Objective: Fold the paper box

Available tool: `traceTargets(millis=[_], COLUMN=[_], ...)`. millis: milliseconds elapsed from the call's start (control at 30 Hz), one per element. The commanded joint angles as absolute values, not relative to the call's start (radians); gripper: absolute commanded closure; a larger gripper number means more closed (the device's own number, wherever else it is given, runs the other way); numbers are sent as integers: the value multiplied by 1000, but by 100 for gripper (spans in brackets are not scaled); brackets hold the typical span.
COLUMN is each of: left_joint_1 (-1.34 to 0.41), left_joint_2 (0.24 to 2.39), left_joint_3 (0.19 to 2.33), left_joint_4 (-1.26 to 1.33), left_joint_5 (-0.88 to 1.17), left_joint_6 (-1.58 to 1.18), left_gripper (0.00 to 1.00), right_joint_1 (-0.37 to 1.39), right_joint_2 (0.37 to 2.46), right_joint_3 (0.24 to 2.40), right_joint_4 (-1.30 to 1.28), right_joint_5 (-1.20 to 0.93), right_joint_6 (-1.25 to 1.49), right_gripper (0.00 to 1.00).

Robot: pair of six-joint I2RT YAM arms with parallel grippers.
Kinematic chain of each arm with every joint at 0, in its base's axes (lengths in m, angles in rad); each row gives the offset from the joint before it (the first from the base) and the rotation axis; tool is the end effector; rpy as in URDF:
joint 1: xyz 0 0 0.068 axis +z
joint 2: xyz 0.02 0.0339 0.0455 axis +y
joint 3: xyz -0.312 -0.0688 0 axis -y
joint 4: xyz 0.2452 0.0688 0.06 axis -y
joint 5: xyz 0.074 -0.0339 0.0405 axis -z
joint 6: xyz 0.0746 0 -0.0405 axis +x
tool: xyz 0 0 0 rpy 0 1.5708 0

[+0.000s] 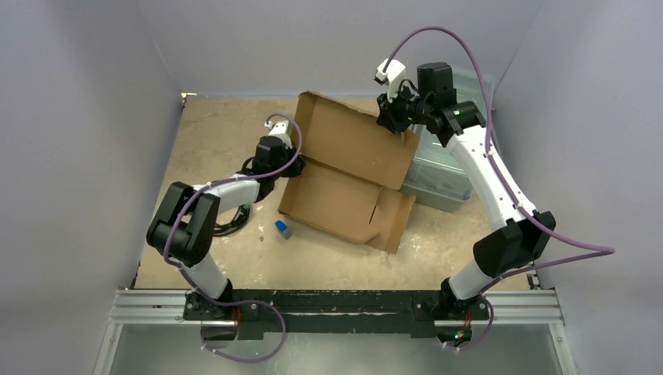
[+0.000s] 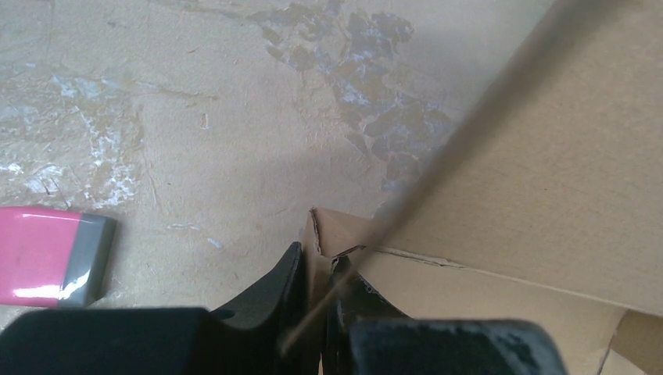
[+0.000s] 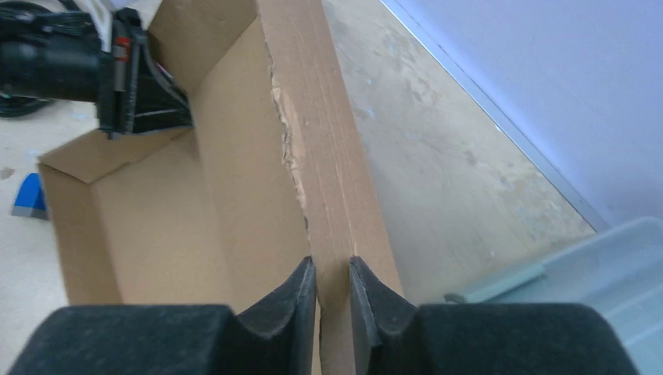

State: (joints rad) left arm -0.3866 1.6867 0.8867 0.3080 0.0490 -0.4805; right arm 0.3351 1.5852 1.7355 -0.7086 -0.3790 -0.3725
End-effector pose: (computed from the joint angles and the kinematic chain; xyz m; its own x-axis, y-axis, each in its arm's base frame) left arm 0.3699 -0.1545 0.2192 -0.5805 -0.2621 -0.7709 0.1672 0.8882 -0.4279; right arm 0.3493 0.1509 0.4456 -0.2469 -0.4440 -0.8613 -0.7427 0.6577 -0.1261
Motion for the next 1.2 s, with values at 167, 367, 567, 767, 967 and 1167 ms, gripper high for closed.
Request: traceTargets(millis=[167, 367, 567, 767, 967, 1167], left_joint_1=[-377, -362, -351, -322, -314, -313], left_joint_2=[1680, 1664, 1634, 1579, 1571, 1667], left_joint_3=[928, 909, 917, 927, 937, 995], left_joint_4=[364, 341, 283, 204, 108, 83], left_joint_5=[138, 156, 175, 190, 200, 193], left_joint_6=[-579, -576, -552, -493, -445, -414], left_gripper=[89, 75, 57, 49, 49, 50], right_joint_1=[367, 385, 429, 441, 443, 450], right_joint_2=[1528, 1429, 1408, 1398, 1386, 1377], right_joint_3=[1713, 1617, 1587, 1566, 1556, 1548], right_joint_4=[-626, -527, -502, -493, -488, -497], right_joint_5=[-254, -211, -165, -144, -155, -202], right_joint_6=[-461, -525, -574, -590, -592, -588], right_gripper=[100, 100, 100, 100, 100, 100])
